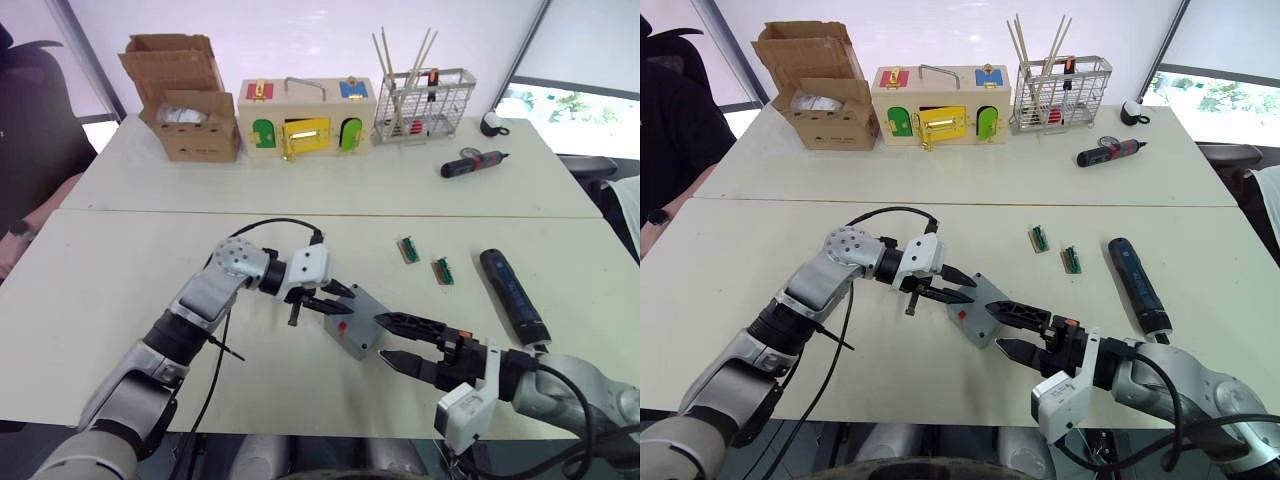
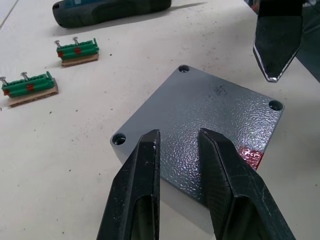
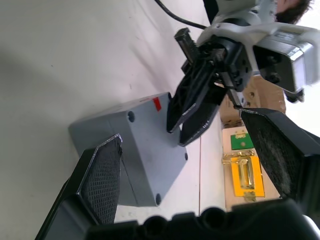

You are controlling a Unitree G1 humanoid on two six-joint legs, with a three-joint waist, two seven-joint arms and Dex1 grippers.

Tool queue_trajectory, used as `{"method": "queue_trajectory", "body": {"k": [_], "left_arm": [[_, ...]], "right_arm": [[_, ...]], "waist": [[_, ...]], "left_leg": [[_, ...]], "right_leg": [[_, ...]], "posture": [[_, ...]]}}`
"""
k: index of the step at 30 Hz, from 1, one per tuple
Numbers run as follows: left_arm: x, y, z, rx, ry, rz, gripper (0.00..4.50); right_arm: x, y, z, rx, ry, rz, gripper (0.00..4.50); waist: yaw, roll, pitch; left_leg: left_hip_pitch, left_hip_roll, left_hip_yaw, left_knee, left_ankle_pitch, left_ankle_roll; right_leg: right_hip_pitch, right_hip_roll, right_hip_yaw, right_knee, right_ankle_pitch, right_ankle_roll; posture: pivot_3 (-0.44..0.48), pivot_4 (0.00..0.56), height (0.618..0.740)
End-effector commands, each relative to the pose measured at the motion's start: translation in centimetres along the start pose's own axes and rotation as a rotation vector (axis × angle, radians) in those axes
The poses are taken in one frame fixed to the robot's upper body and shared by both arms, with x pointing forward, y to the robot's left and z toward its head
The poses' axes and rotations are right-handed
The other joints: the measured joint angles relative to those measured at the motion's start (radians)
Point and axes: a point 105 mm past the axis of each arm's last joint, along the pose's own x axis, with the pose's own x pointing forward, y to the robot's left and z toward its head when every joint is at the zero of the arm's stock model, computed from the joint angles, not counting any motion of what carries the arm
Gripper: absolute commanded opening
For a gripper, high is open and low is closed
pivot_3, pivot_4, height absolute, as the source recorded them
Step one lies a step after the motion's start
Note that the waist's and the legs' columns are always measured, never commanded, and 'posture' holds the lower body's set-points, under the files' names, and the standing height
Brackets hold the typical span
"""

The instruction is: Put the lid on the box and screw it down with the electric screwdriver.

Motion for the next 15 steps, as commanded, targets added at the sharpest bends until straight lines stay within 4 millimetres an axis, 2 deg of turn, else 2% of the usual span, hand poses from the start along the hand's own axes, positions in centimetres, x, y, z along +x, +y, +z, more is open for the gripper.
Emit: {"method": "queue_trajectory", "body": {"k": [1,4,7,10,15], "left_arm": [[0.2,-1.4,-2.8,-0.191,0.017,-0.025,1.17],[-0.4,-0.8,-1.3,-0.231,-0.078,-0.007,1.17],[-2.9,0.6,2.2,-0.322,-0.235,0.021,1.17],[-5.0,1.2,4.7,-0.379,-0.326,0.03,1.17],[-7.7,2.4,6.4,-0.449,-0.402,0.111,1.17]], "right_arm": [[-0.9,-0.9,-0.7,0.085,0.064,-0.117,4.33],[-1.4,-1.3,-1.2,0.192,0.119,-0.2,4.33],[-2.0,-2.0,-1.6,0.37,0.177,-0.321,4.33],[-2.5,-3.2,-2.4,0.507,0.215,-0.42,4.33],[-2.6,-4.7,-3.6,0.781,0.224,-0.517,4.33]], "waist": [[-0.001,0.0,-0.001],[-0.002,0.0,0.0],[-0.004,0.002,0.001],[-0.006,0.002,0.004],[-0.006,0.003,0.01]], "left_leg": [[0.0,0.0,0.0,0.0,0.0,0.0],[-0.003,0.0,0.0,0.0,0.0,0.0],[-0.008,0.0,0.0,-0.001,0.0,0.0],[-0.021,0.001,0.0,0.001,0.0,0.0],[-0.024,0.001,0.0,0.002,0.001,-0.002]], "right_leg": [[0.0,0.0,0.0,0.0,0.0,0.0],[-0.003,-0.001,0.0,0.0,0.0,0.0],[-0.009,0.0,0.0,0.002,0.0,0.0],[-0.024,0.0,0.0,0.007,0.0,0.0],[-0.028,0.0,0.0,0.009,0.0,0.001]], "posture": [[0.0,0.15,0.74],[0.0,0.15,0.74],[0.0,0.15,0.74],[0.0,0.15,0.74],[0.0,0.15,0.74]]}}
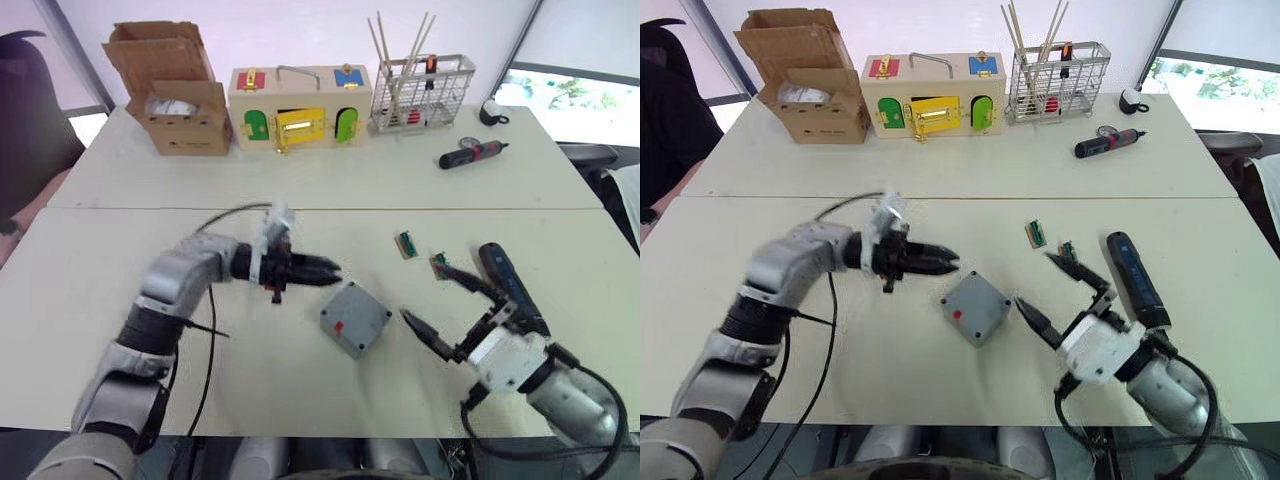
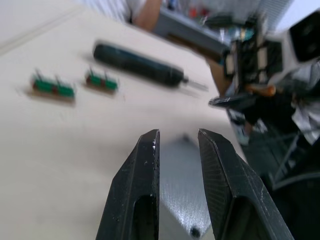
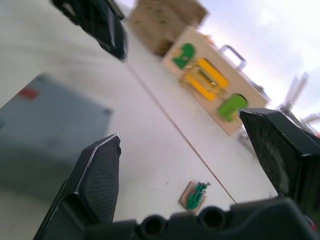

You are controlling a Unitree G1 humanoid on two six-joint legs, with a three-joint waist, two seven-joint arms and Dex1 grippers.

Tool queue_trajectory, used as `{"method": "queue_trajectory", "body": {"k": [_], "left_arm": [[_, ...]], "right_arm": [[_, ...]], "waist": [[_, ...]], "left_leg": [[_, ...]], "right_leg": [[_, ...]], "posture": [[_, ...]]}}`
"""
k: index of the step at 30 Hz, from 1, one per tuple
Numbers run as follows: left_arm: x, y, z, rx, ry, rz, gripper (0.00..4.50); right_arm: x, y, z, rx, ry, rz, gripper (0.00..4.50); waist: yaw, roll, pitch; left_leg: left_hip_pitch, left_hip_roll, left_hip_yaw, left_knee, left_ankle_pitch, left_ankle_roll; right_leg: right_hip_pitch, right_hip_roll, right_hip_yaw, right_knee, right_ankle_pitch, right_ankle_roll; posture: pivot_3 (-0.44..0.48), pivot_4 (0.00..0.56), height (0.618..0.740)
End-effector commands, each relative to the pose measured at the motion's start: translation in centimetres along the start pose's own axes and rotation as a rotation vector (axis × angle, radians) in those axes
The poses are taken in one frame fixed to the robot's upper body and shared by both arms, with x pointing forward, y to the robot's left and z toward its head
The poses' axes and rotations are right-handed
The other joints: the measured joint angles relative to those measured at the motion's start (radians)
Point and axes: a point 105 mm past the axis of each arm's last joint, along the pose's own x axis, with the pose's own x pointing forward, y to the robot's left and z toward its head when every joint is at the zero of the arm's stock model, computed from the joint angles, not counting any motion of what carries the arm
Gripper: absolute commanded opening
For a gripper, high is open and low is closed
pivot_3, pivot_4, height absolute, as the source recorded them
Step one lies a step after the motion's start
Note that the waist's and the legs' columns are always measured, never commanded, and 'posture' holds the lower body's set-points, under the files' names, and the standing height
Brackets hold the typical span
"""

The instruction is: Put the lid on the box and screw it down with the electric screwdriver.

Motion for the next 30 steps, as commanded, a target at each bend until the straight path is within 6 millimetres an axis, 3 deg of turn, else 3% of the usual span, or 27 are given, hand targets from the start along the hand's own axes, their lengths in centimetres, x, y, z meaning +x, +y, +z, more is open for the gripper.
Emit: {"method": "queue_trajectory", "body": {"k": [1,5,10,14,16,19,27,30], "left_arm": [[-1.0,0.2,1.5,-0.016,-0.06,0.057,1.17],[-2.4,1.6,-0.2,-0.012,-0.02,0.183,0.0],[-2.9,3.2,-3.1,0.019,0.044,0.275,0.0],[-1.8,3.8,-6.2,0.073,0.14,0.281,0.0],[-1.0,4.2,-7.8,0.101,0.191,0.276,0.0],[0.0,4.3,-8.4,0.115,0.196,0.258,0.0],[0.8,2.6,-8.7,0.091,0.187,0.182,0.0],[0.6,1.9,-8.9,0.077,0.197,0.168,0.0]], "right_arm": [[0.4,-1.0,0.9,0.18,-0.009,-0.03,4.33],[0.4,-0.8,0.2,0.534,0.041,-0.055,3.24],[-0.3,0.0,-0.6,0.707,0.112,-0.003,1.77],[-1.0,2.2,-1.4,0.803,0.218,0.119,0.01],[-1.5,4.0,-1.3,0.857,0.274,0.223,0.01],[-2.0,5.6,-0.5,0.914,0.308,0.336,0.01],[-2.2,7.8,-0.3,0.968,0.365,0.484,0.01],[-1.7,8.0,-1.1,0.961,0.386,0.483,0.01]], "waist": [[0.0,0.0,0.0],[0.003,0.0,0.002],[0.006,0.0,0.003],[0.006,0.0,0.003],[0.006,0.001,0.003],[0.005,0.0,0.004],[0.004,0.0,0.004],[0.003,0.0,0.004]], "left_leg": [[0.0,0.0,0.0,0.0,0.0,0.0],[0.0,0.0,0.0,-0.001,0.0,0.0],[-0.001,0.0,0.0,-0.002,0.0,-0.001],[-0.002,-0.001,0.0,-0.002,0.0,-0.001],[-0.002,-0.002,0.0,-0.003,0.0,-0.001],[-0.007,-0.002,0.0,-0.003,0.0,-0.001],[-0.014,-0.002,0.0,-0.001,0.001,-0.001],[-0.014,-0.002,0.0,-0.001,0.001,-0.001]], "right_leg": [[0.0,0.0,0.0,0.0,0.0,0.0],[-0.001,0.0,0.0,0.0,0.0,0.0],[-0.002,-0.002,0.0,0.0,0.0,0.0],[-0.002,-0.004,-0.001,-0.002,0.0,0.0],[-0.002,-0.004,-0.001,-0.004,0.0,0.0],[-0.005,-0.004,-0.001,-0.005,0.0,0.0],[-0.012,-0.004,-0.002,-0.003,0.0,0.001],[-0.012,-0.004,-0.002,-0.003,0.0,0.001]], "posture": [[0.0,0.15,0.74],[0.0,0.15,0.74],[0.0,0.15,0.74],[0.0,0.15,0.74],[0.0,0.15,0.74],[0.0,0.15,0.74],[0.0,0.15,0.74],[0.0,0.15,0.74]]}}
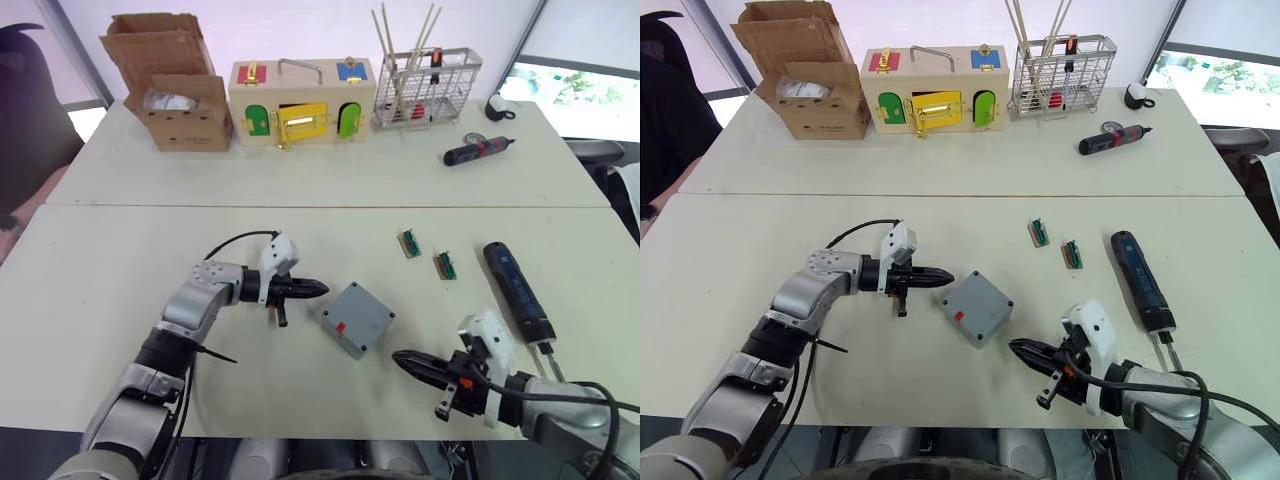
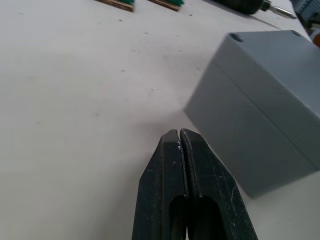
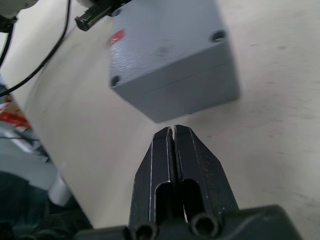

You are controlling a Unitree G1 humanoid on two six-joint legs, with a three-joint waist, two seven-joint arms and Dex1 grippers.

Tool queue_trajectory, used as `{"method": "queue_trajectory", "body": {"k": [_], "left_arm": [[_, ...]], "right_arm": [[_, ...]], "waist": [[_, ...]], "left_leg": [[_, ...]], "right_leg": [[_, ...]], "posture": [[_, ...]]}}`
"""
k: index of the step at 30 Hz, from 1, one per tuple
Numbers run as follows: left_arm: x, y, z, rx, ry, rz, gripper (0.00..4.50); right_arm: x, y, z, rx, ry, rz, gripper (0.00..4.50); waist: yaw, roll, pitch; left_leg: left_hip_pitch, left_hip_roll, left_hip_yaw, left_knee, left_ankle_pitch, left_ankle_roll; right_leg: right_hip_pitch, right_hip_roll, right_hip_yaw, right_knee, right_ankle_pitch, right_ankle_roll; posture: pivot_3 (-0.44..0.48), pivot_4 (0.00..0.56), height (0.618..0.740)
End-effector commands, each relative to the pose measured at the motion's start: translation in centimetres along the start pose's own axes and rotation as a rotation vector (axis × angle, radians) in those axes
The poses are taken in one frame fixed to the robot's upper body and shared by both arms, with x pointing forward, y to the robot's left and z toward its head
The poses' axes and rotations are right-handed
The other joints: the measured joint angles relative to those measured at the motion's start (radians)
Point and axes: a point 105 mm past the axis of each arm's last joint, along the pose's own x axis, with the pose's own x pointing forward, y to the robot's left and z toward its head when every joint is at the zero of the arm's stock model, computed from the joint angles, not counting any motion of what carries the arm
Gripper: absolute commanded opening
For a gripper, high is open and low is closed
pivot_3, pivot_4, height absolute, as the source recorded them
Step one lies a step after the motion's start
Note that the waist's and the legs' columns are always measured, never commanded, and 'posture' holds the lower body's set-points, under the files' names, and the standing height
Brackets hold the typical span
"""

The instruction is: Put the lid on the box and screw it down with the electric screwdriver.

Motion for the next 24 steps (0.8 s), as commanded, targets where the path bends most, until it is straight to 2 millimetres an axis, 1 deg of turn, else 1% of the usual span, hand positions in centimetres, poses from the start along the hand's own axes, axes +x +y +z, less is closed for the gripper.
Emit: {"method": "queue_trajectory", "body": {"k": [1,4,11,14,18,24], "left_arm": [[-0.4,-1.0,0.7,0.011,-0.009,-0.036,0.0],[-0.6,-1.9,0.9,-0.009,-0.01,-0.06,0.0],[-0.7,-3.5,0.1,-0.028,0.021,-0.094,0.0],[-0.5,-4.1,-0.2,-0.042,0.028,-0.109,0.0],[-0.6,-4.5,-0.3,-0.05,0.032,-0.113,0.0],[-1.0,-4.1,-0.3,-0.055,0.031,-0.08,0.0]], "right_arm": [[0.7,-0.4,0.1,-0.018,0.006,0.0,0.01],[1.1,-0.7,0.3,-0.026,0.002,0.003,0.01],[1.9,-1.7,1.4,-0.054,-0.04,-0.003,0.01],[2.3,-2.7,2.4,-0.093,-0.073,-0.02,0.01],[2.8,-3.2,2.9,-0.114,-0.08,-0.012,0.01],[3.5,-3.3,3.0,-0.121,-0.085,0.006,0.01]], "waist": [[0.0,0.0,0.0],[0.001,0.0,0.0],[0.001,0.0,0.0],[0.0,0.0,0.0],[0.0,0.0,0.0],[0.0,0.0,0.0]], "left_leg": [[0.0,0.0,0.0,0.0,0.0,0.0],[0.0,0.0,0.0,0.0,0.0,0.0],[-0.001,0.0,0.0,0.0,0.0,0.0],[-0.001,0.0,0.0,0.0,0.0,0.0],[-0.001,0.0,0.0,0.0,0.0,0.0],[-0.001,0.0,0.0,0.0,0.0,0.0]], "right_leg": [[0.0,0.0,0.0,0.0,0.0,0.0],[0.0,0.0,0.0,0.0,0.0,0.0],[-0.001,0.0,0.0,0.0,0.0,0.0],[-0.001,0.0,0.0,0.0,0.0,0.0],[-0.001,0.0,0.0,0.0,0.0,0.0],[-0.001,0.0,0.0,0.0,0.0,0.0]], "posture": [[0.0,0.15,0.74],[0.0,0.15,0.74],[0.0,0.15,0.74],[0.0,0.15,0.74],[0.0,0.15,0.74],[0.0,0.15,0.74]]}}
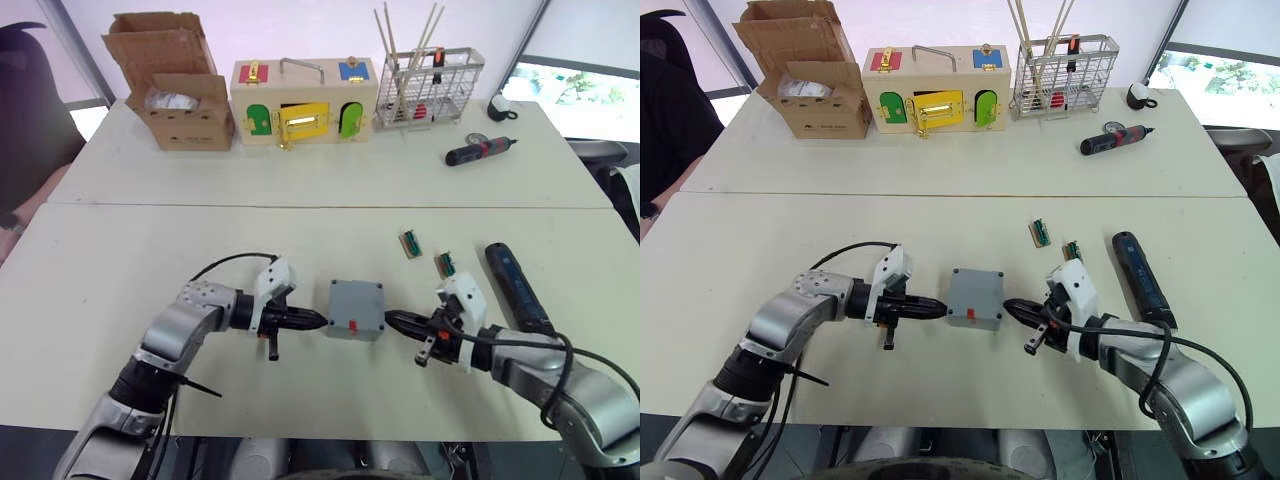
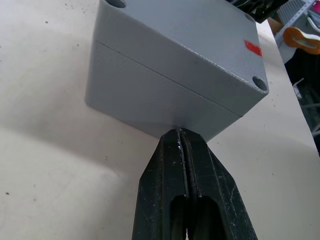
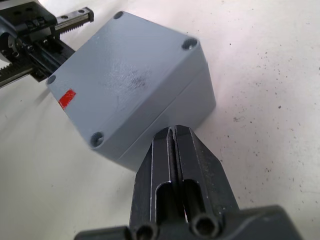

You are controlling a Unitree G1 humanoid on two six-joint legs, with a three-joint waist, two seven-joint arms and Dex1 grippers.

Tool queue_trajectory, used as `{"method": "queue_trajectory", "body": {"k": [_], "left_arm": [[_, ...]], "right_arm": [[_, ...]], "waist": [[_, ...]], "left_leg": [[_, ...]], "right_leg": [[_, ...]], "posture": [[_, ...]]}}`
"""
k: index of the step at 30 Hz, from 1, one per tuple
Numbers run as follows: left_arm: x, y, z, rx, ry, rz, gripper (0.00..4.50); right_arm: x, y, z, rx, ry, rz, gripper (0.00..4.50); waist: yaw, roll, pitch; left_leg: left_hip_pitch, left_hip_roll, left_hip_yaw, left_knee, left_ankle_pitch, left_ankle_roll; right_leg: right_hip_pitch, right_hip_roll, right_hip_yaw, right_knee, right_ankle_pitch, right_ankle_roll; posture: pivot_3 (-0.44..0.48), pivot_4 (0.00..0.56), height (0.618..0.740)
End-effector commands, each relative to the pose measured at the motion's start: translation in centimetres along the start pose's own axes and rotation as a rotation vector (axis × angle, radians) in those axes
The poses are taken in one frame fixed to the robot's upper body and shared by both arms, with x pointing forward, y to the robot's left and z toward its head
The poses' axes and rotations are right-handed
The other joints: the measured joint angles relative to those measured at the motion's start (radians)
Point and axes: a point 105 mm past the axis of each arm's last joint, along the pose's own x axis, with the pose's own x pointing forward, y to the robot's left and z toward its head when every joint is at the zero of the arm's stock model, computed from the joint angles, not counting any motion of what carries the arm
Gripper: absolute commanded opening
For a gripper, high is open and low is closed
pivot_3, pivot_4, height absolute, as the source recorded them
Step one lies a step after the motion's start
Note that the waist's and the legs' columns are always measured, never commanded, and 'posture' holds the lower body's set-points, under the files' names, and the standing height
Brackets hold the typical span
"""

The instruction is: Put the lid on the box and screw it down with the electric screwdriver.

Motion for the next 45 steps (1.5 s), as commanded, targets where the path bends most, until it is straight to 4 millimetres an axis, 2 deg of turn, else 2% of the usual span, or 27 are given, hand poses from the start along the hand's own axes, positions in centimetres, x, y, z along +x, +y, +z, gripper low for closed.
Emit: {"method": "queue_trajectory", "body": {"k": [1,8,20,24,27,30,32,37,40,44,45], "left_arm": [[-0.1,-0.5,1.1,0.035,-0.031,-0.013,0.0],[-0.6,0.2,0.8,0.033,-0.025,0.022,0.0],[-0.5,-0.1,0.9,0.039,-0.02,-0.004,0.0],[-1.9,1.0,1.1,0.065,-0.003,0.052,0.0],[-4.3,1.7,3.4,0.106,-0.038,0.102,0.0],[-5.5,0.9,6.1,0.141,-0.089,0.091,0.0],[-5.7,-0.3,7.6,0.168,-0.119,0.062,0.0],[-4.7,-1.8,9.4,0.257,-0.136,0.056,0.0],[-3.0,-1.2,10.2,0.336,-0.144,0.12,0.0],[-1.5,-1.3,9.9,0.342,-0.147,0.104,0.0],[-1.2,-1.4,9.6,0.343,-0.144,0.097,0.0]], "right_arm": [[0.6,1.1,0.7,-0.023,-0.038,0.064,0.01],[0.8,1.0,0.4,-0.023,-0.032,0.065,0.01],[0.8,-0.3,0.6,-0.035,-0.043,0.022,0.01],[-0.3,-0.9,0.5,-0.033,-0.028,-0.009,0.01],[-2.2,-1.3,1.2,-0.004,-0.041,-0.03,0.01],[-3.6,-1.5,2.0,0.03,-0.068,-0.044,0.01],[-4.4,-2.6,2.5,0.046,-0.095,-0.125,0.01],[-5.8,-4.8,2.5,0.087,-0.138,-0.309,0.01],[-6.2,-6.5,2.4,0.095,-0.157,-0.43,0.01],[-6.2,-7.6,1.9,0.091,-0.143,-0.511,0.01],[-6.2,-7.8,1.8,0.087,-0.141,-0.529,0.26]], "waist": [[0.0,0.0,0.0],[-0.001,0.0,0.0],[0.0,0.0,0.0],[0.0,0.0,0.0],[0.002,0.0,0.0],[0.0,0.0,0.0],[0.0,0.0,0.0],[0.001,0.0,0.0],[0.003,0.0,0.0],[0.0,0.0,0.0],[-0.002,0.0,0.0]], "left_leg": [[0.0,0.0,0.0,0.0,0.0,0.0],[0.0,0.0,0.0,0.0,0.0,0.0],[0.0,0.0,0.0,0.0,0.0,0.0],[0.0,0.0,0.0,0.0,0.0,0.0],[-0.001,0.0,0.0,0.0,0.0,-0.001],[-0.002,0.0,0.0,0.0,0.0,-0.001],[-0.002,0.0,0.0,0.0,0.0,-0.001],[-0.002,0.0,0.0,0.0,0.0,-0.001],[-0.001,0.0,0.0,0.0,0.001,-0.002],[-0.001,-0.001,0.001,0.0,0.001,-0.002],[-0.002,-0.001,0.001,0.0,0.001,-0.002]], "right_leg": [[0.0,0.0,0.0,0.0,0.0,0.0],[-0.001,0.0,0.0,0.001,0.0,0.0],[-0.001,0.0,0.0,0.001,0.0,0.0],[-0.001,0.0,0.0,0.001,0.0,0.0],[-0.001,0.0,0.0,0.001,0.0,0.0],[-0.002,0.0,0.0,0.001,0.0,0.0],[-0.002,0.0,0.0,0.001,0.0,0.0],[-0.002,0.0,0.0,0.001,0.0,0.0],[-0.002,0.0,0.0,0.003,0.0,0.0],[-0.002,0.0,0.0,0.003,0.0,0.0],[-0.003,0.0,0.001,0.003,0.0,0.0]], "posture": [[0.0,0.15,0.74],[0.0,0.15,0.74],[0.0,0.15,0.74],[0.0,0.15,0.74],[0.0,0.15,0.74],[0.0,0.15,0.74],[0.0,0.15,0.74],[0.0,0.15,0.74],[0.0,0.15,0.74],[0.0,0.15,0.74],[0.0,0.15,0.74]]}}
